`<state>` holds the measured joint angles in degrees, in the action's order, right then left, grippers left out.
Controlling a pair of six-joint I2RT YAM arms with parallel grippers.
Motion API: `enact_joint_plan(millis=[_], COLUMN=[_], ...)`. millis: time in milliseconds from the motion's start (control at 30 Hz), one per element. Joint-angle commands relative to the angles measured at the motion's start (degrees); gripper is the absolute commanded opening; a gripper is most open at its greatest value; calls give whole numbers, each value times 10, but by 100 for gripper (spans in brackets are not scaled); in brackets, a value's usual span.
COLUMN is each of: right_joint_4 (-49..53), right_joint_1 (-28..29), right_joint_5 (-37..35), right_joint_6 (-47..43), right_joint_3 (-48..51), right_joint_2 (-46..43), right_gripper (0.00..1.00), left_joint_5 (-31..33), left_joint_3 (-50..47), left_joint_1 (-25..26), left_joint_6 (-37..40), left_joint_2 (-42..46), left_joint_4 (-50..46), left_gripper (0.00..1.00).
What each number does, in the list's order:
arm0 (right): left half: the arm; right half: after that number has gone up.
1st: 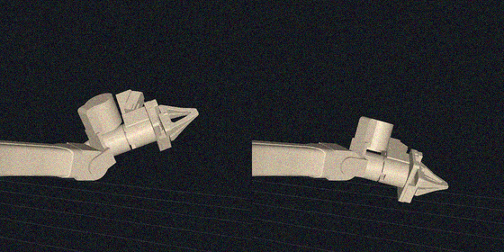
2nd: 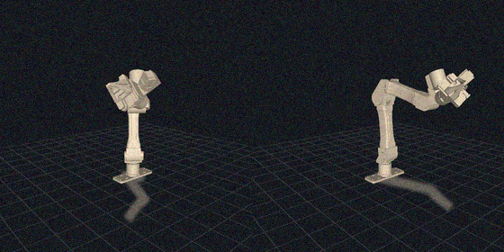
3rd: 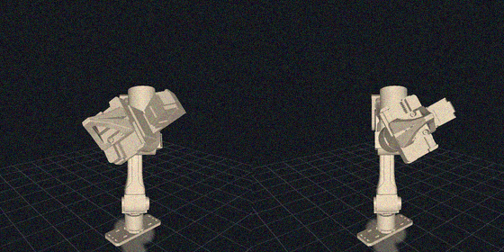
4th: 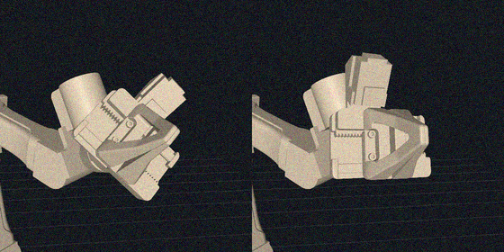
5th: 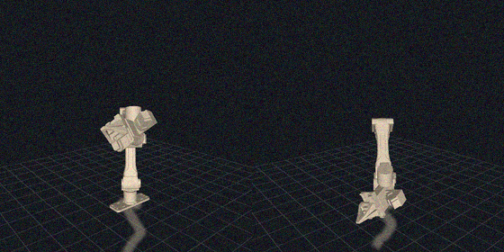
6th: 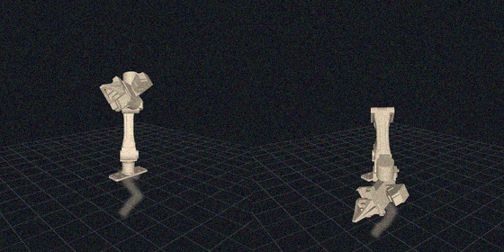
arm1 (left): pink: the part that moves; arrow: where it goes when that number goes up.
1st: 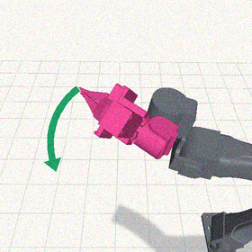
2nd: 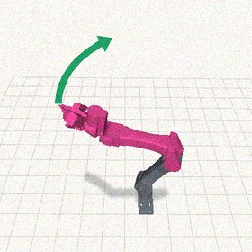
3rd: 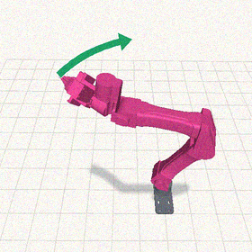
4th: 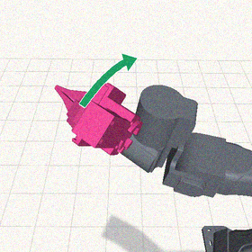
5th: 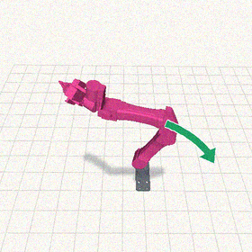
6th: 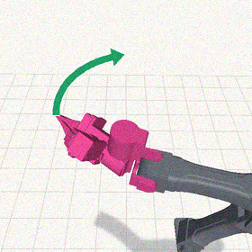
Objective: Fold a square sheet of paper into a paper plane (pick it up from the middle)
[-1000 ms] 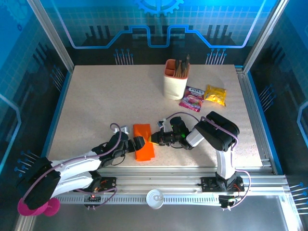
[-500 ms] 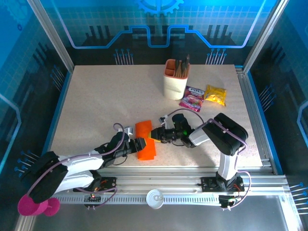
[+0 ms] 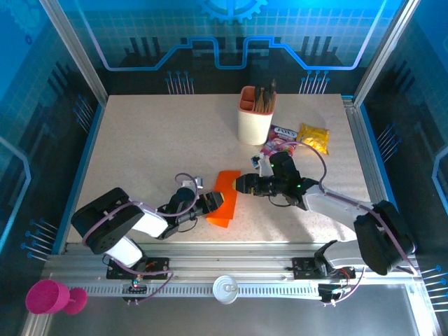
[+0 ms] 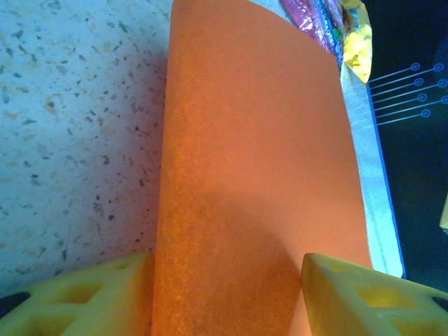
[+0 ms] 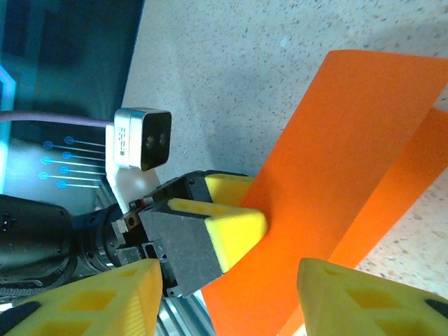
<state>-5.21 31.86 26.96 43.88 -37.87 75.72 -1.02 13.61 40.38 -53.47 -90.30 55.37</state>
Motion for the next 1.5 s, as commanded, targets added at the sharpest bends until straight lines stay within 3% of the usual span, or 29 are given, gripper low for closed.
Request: enact_joint_plan(millis=[0, 133, 233, 367, 533, 767, 1033, 1467], right_joint_4=[111, 94, 76, 57, 32, 3, -47, -75], right_joint_1=[-4, -4, -3, -2, 1, 1, 1, 24], right_joint_5=[-32, -25, -19, -17, 1, 29, 43, 47], right_joint_6=[-48, -43, -37, -33, -29, -27, -16, -6], right_joint_3=[-9, 0, 7, 15, 23, 19, 29, 7], right_joint_2=[-13, -4, 6, 11, 24, 41, 77, 118], right_gripper=[55, 55, 55, 55, 54, 51, 48, 30], left_joint_5=[12, 48, 71, 63, 53, 143, 222, 229], left_joint_3=[-12, -2, 33, 73, 92, 123, 132, 139], left_joint_1=[13, 24, 33, 35, 47, 93, 99, 101], left_joint_6=[-18, 7, 46, 90, 97, 89, 62, 58], left_joint_2=[-5, 61, 124, 146, 106, 108, 160, 129], left_joint_4=[-24, -132, -281, -400, -415, -498, -598, -582], left_gripper=[59, 60, 61, 62, 63, 64, 69, 70])
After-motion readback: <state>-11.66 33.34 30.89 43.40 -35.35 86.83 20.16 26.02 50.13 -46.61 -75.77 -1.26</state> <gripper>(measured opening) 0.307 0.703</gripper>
